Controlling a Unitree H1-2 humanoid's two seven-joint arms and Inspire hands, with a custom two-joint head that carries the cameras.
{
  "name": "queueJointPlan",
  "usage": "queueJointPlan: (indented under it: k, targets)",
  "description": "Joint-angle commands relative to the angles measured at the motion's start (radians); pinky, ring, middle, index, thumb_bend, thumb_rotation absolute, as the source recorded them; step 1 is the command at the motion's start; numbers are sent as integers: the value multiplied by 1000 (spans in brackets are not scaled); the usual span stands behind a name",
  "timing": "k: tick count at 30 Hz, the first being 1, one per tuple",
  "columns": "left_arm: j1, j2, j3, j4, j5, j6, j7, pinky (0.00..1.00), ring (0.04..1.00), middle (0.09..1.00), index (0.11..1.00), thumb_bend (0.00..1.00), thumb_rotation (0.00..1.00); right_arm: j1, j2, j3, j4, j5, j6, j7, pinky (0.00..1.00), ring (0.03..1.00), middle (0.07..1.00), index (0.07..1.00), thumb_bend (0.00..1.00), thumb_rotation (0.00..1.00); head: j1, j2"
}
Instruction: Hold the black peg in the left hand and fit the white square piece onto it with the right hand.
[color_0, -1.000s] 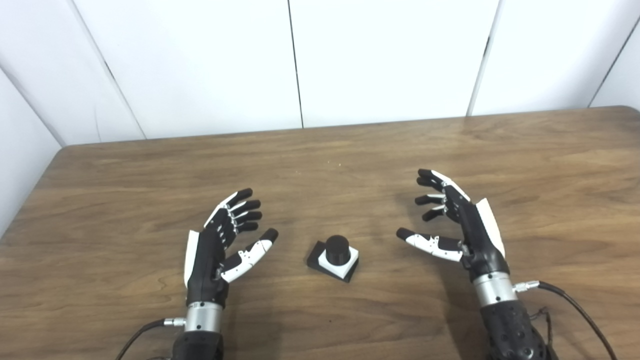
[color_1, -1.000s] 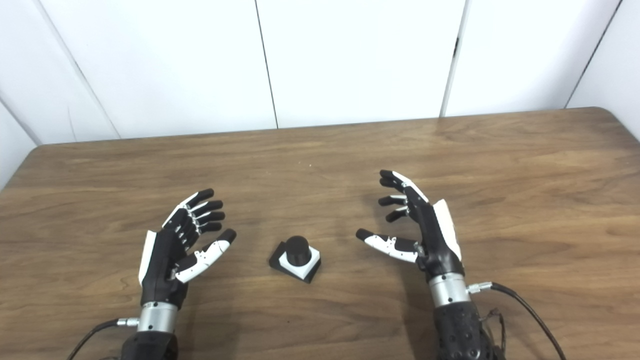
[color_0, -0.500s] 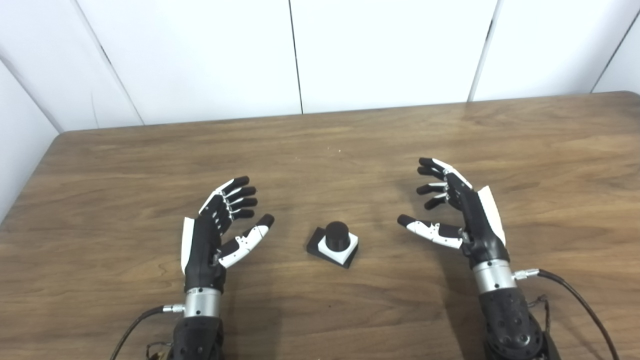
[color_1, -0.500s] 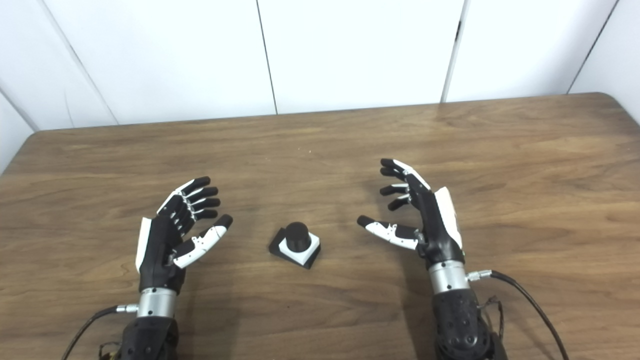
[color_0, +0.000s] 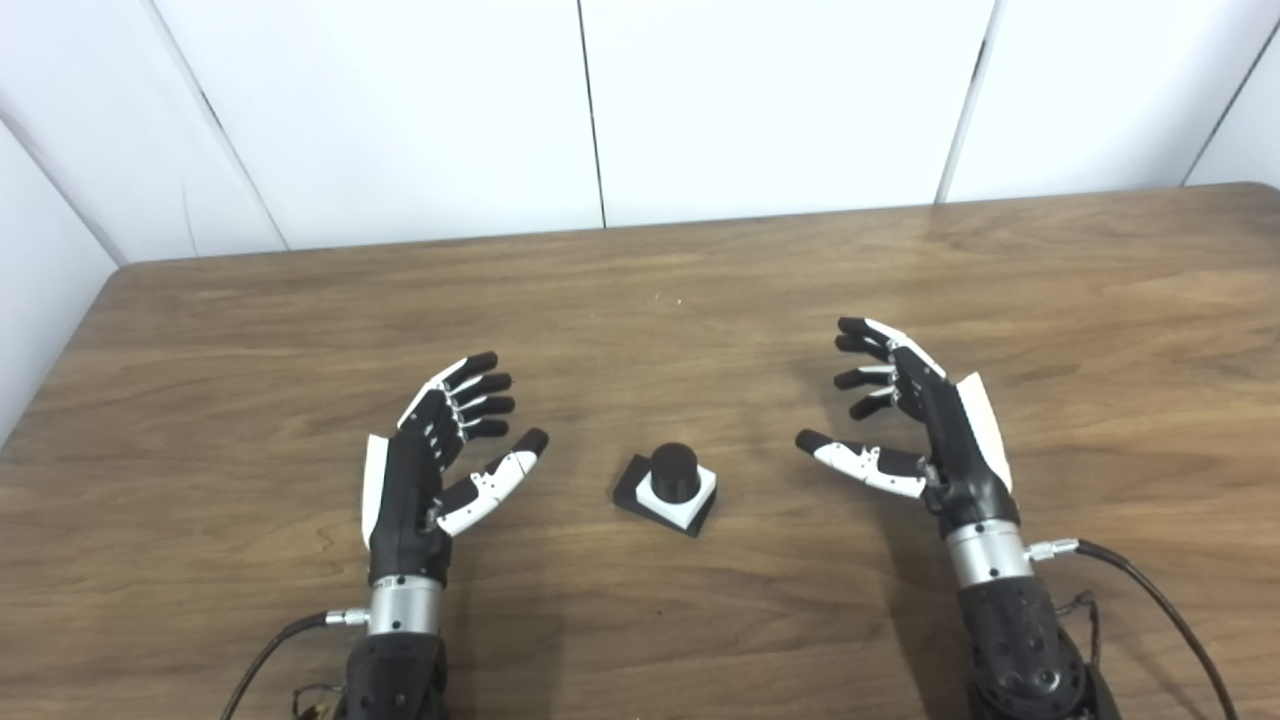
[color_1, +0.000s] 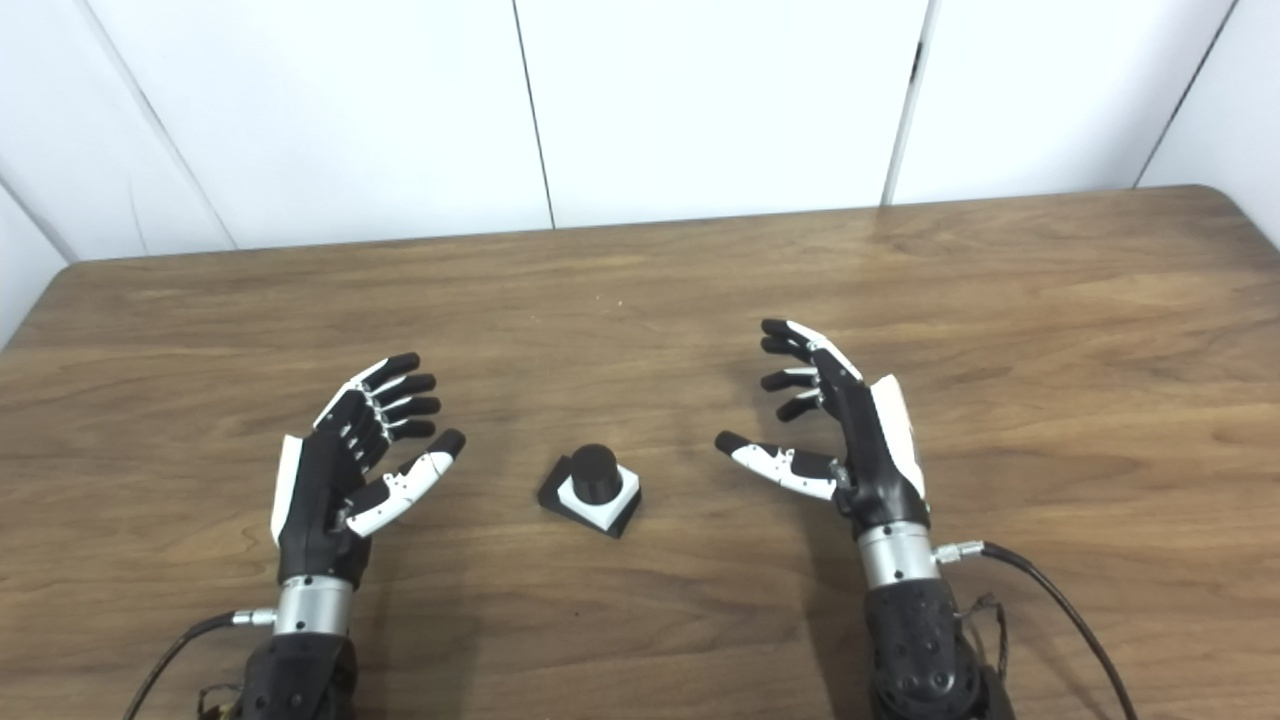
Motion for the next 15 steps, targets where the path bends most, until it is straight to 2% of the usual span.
queueJointPlan:
  k: [1, 10, 15]
  targets:
    - [-21, 1, 0, -33, 3, -17, 7, 619, 673, 719, 750, 586, 68, -27, 7, -2, -34, 0, -18, -13, 501, 660, 783, 803, 613, 50, 0, 1]
    - [-23, 4, -1, -32, 7, -18, 6, 614, 669, 719, 751, 584, 54, -27, 8, 1, -34, -5, -14, -13, 497, 657, 784, 803, 612, 52, 1, 1]
    - [-20, 0, -4, -36, -1, -15, 3, 620, 674, 722, 752, 585, 33, -24, 6, -3, -40, -2, -8, -11, 499, 658, 786, 803, 613, 52, 51, 3]
